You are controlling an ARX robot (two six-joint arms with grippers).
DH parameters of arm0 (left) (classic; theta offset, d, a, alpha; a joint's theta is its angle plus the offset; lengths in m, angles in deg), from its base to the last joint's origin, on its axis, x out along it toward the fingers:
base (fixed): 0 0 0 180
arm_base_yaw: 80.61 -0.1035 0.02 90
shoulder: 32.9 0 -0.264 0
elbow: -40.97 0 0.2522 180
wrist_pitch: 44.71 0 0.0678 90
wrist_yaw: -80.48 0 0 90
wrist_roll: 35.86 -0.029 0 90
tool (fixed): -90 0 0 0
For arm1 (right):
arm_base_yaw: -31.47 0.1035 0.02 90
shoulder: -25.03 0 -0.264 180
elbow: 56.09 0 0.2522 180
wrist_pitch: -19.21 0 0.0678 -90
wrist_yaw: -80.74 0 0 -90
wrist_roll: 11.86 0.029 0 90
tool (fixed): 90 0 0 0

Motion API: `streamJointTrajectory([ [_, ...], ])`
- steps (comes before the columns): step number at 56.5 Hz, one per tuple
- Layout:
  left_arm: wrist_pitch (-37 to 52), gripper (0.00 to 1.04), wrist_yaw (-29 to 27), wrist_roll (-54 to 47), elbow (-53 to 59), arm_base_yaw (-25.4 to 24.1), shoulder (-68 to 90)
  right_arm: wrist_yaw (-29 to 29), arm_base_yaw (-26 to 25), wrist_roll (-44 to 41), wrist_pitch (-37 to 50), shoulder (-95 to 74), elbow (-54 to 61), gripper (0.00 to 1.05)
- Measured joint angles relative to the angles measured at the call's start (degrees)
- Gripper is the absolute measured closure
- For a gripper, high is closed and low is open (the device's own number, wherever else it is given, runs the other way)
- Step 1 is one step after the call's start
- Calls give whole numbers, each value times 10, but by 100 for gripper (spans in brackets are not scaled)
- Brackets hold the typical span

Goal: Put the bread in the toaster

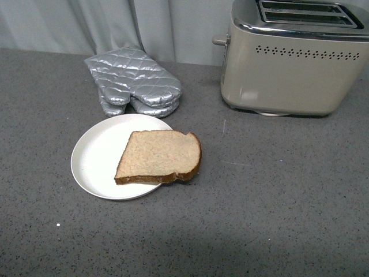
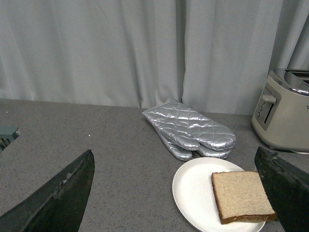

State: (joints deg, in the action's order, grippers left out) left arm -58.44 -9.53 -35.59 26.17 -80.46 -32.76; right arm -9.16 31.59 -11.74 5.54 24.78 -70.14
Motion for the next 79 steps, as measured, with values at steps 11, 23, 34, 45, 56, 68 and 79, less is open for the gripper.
streamJointTrajectory([
  [11, 0, 7, 0, 0, 0, 0, 0, 0, 0, 0, 0, 0, 0, 10],
  [23, 0, 7, 0, 0, 0, 0, 0, 0, 0, 0, 0, 0, 0, 10],
  [34, -94, 7, -126, 80, -42, 32, 88, 0, 0, 0, 0, 0, 0, 10],
  [45, 31, 7, -110, 150, -76, 28, 337, 0, 0, 0, 0, 0, 0, 10],
  [56, 183, 7, -73, 152, -146, 38, 637, 0, 0, 0, 0, 0, 0, 10],
  [68, 193, 7, -28, 141, -221, 48, 843, 0, 0, 0, 0, 0, 0, 10],
  [79, 174, 7, -15, 118, -297, 52, 968, 0, 0, 0, 0, 0, 0, 10],
])
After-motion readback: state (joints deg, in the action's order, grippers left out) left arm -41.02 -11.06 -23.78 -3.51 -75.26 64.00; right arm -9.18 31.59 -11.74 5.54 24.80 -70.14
